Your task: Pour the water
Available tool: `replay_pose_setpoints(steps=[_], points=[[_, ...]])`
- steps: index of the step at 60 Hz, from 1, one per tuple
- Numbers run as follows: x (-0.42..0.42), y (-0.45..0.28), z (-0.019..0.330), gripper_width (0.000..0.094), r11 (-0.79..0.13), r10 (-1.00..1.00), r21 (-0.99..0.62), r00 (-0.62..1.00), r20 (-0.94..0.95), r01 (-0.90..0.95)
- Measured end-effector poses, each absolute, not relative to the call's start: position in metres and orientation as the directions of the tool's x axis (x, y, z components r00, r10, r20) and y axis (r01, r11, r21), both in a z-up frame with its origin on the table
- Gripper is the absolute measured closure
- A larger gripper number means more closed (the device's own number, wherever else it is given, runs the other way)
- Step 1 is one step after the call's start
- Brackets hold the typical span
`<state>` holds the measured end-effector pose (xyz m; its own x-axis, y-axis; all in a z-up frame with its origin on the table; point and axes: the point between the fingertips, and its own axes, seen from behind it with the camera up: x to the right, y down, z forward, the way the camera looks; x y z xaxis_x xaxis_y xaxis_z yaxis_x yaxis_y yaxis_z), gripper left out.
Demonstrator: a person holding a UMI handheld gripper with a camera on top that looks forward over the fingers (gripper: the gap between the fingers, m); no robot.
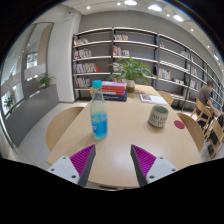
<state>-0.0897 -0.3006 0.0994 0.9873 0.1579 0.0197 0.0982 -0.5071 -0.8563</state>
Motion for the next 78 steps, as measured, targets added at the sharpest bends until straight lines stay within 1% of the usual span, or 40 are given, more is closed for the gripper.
replay_pose_setpoints(steps=[8,9,10,21,30,35,37,39,40,42,47,52,53,54,61,67,72,76,78], points=[[-0.125,-0.264,0.098,0.0227,-0.472,0.189,-0.878,0.982,-0.013,0.079],[-0.131,-0.261,0.111,0.0226,-0.473,0.188,-0.878,0.982,-0.015,0.077],[-0.139,-0.249,0.101,0.0225,-0.464,0.185,-0.883,0.983,-0.017,0.072],[-0.161,-0.187,0.106,0.0228,-0.419,0.173,-0.907,0.984,-0.034,0.043],[-0.175,-0.146,0.102,0.0227,-0.385,0.194,-0.921,0.981,-0.018,0.060],[-0.180,-0.130,0.099,0.0234,-0.349,0.199,-0.934,0.980,0.003,0.073],[-0.181,-0.124,0.099,0.0275,-0.330,0.199,-0.941,0.980,0.007,0.074],[-0.180,-0.118,0.099,0.0339,-0.306,0.194,-0.949,0.981,0.011,0.071],[-0.179,-0.116,0.098,0.0387,-0.296,0.192,-0.953,0.981,0.011,0.069],[-0.181,-0.115,0.102,0.0393,-0.268,0.202,-0.962,0.979,0.006,0.061],[-0.184,-0.115,0.104,0.0473,-0.218,0.221,-0.975,0.975,-0.001,0.048],[-0.185,-0.112,0.106,0.0543,-0.189,0.236,-0.981,0.972,-0.010,0.036],[-0.186,-0.112,0.106,0.0540,-0.185,0.241,-0.982,0.971,-0.010,0.036],[-0.186,-0.112,0.106,0.0569,-0.184,0.243,-0.982,0.970,-0.012,0.033],[-0.186,-0.110,0.106,0.0571,-0.187,0.264,-0.982,0.964,-0.044,0.007],[-0.185,-0.109,0.107,0.0572,-0.219,0.269,-0.975,0.958,-0.099,-0.039],[-0.178,-0.100,0.112,0.0570,-0.270,0.248,-0.954,0.948,-0.199,-0.130],[-0.168,-0.088,0.126,0.0570,-0.284,0.229,-0.927,0.922,-0.314,-0.245],[-0.161,-0.082,0.129,0.0570,-0.309,0.207,-0.900,0.902,-0.380,-0.308]])
